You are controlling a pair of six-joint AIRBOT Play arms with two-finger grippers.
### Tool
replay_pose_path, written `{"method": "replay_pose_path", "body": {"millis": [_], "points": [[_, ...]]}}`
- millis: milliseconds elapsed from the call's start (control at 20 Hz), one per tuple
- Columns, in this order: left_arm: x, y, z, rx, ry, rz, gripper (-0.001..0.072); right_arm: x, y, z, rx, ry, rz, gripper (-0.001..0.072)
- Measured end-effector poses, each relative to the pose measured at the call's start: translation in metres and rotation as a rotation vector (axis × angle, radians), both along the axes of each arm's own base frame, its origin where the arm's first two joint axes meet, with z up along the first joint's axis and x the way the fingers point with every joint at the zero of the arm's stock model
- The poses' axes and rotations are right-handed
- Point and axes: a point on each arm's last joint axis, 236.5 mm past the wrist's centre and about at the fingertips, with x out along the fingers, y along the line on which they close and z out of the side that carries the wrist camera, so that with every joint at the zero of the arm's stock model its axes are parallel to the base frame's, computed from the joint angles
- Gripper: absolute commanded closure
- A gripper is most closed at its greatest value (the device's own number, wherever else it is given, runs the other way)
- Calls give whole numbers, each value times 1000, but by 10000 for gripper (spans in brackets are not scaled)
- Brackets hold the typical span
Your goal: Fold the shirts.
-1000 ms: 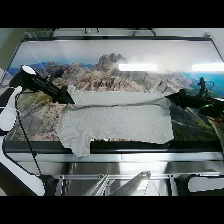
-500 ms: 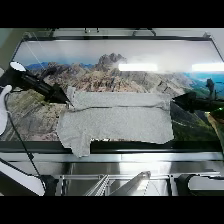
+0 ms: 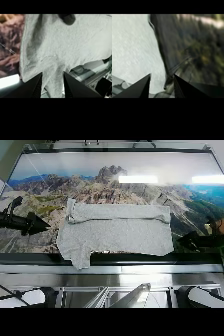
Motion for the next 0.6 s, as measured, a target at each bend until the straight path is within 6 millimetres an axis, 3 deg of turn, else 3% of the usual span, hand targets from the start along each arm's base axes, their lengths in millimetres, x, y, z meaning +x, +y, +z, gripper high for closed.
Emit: {"method": "replay_pose_path", "body": {"millis": [200, 250, 350, 600], "points": [[-21, 3, -20, -16, 47, 79, 420, -9, 31, -17, 34, 42, 23, 349], [-25, 2, -25, -18, 58, 90, 419, -8, 39, -20, 38, 47, 33, 434], [-31, 0, -33, -20, 75, 108, 420, -5, 51, -29, 27, 47, 52, 699], [-46, -7, -47, -33, 112, 122, 417, 12, 63, -28, 3, -11, 78, 697]]}}
